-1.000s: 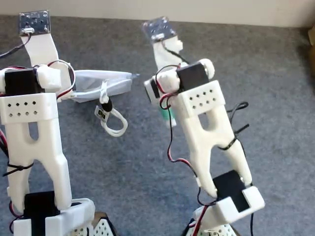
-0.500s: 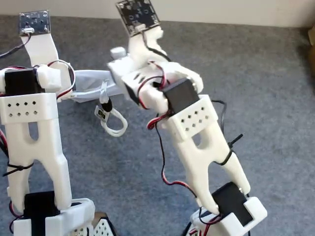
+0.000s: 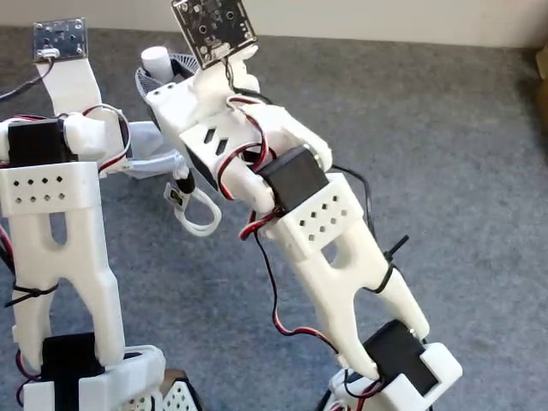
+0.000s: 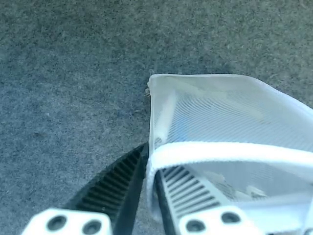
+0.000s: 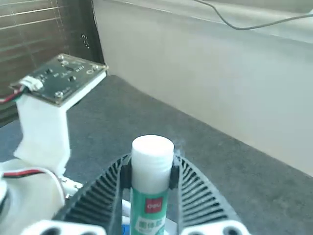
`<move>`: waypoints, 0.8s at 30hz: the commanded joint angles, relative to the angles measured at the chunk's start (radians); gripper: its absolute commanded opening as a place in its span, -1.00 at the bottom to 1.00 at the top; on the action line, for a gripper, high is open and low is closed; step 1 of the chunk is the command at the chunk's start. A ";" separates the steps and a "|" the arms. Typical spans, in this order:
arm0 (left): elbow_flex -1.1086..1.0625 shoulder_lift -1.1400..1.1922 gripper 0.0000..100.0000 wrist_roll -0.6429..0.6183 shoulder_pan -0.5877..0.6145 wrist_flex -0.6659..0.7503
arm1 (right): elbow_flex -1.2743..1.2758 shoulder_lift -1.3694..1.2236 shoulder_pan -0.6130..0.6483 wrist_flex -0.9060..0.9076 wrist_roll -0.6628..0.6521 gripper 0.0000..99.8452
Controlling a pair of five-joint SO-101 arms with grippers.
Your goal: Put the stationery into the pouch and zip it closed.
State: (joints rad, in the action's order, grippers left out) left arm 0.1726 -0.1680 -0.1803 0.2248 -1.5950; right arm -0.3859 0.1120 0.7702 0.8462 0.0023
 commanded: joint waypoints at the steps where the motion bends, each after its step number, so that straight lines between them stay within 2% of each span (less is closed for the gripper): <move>1: -0.025 0.012 -0.99 -0.011 0.002 0.023 | 0.047 0.056 0.050 -0.022 0.005 -0.99; 4: -0.067 0.004 -0.99 -0.011 0.002 0.063 | 0.102 0.056 0.084 -0.076 0.003 -0.99; 15: -0.074 0.002 -0.99 -0.011 0.002 0.071 | 0.354 0.062 0.048 -0.441 0.003 -0.99; 22: -0.074 0.002 -0.99 -0.011 0.002 0.069 | 0.392 0.064 0.033 -0.472 0.002 -0.99; 24: -0.074 0.002 -0.99 -0.011 0.004 0.069 | 0.418 0.085 0.033 -0.472 -0.051 -0.99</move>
State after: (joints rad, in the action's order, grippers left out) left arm 0.1174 -0.1695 -0.1818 0.2232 -1.5351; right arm 0.0115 0.1274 0.8178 0.3936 0.0069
